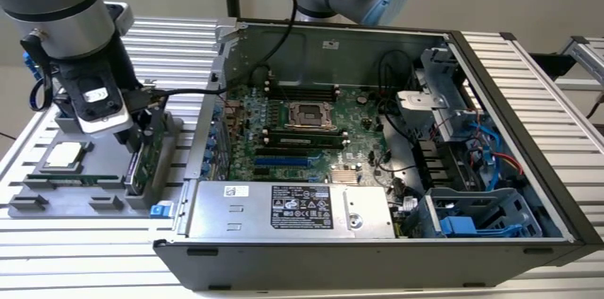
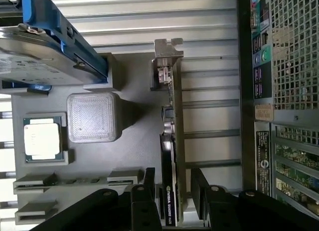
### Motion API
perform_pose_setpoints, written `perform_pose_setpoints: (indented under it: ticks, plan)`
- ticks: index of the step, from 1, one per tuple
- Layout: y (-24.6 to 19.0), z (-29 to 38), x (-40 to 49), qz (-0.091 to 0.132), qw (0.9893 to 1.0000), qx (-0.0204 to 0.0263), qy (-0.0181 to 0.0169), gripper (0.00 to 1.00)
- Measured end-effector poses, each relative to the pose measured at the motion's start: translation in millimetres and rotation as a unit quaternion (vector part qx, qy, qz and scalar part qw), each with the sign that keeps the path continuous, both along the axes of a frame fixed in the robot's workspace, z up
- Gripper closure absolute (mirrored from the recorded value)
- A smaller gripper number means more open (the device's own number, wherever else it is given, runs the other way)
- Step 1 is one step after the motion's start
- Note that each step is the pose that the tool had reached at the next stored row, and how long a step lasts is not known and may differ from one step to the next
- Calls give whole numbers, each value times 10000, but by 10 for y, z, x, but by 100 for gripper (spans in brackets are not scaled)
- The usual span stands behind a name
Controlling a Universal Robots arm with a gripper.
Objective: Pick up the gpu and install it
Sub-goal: 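Pick up the gpu and move the gpu toward the slot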
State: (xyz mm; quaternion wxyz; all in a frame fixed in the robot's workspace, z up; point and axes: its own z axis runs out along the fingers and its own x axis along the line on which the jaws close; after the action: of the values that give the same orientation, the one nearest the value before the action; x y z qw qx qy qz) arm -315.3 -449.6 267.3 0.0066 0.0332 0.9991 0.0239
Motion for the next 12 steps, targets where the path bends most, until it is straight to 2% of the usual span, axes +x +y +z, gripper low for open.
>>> perform_pose_setpoints:
  ticks: [12]
  plan:
    - [12, -174, 1, 0, 10000, 0, -1, 0]
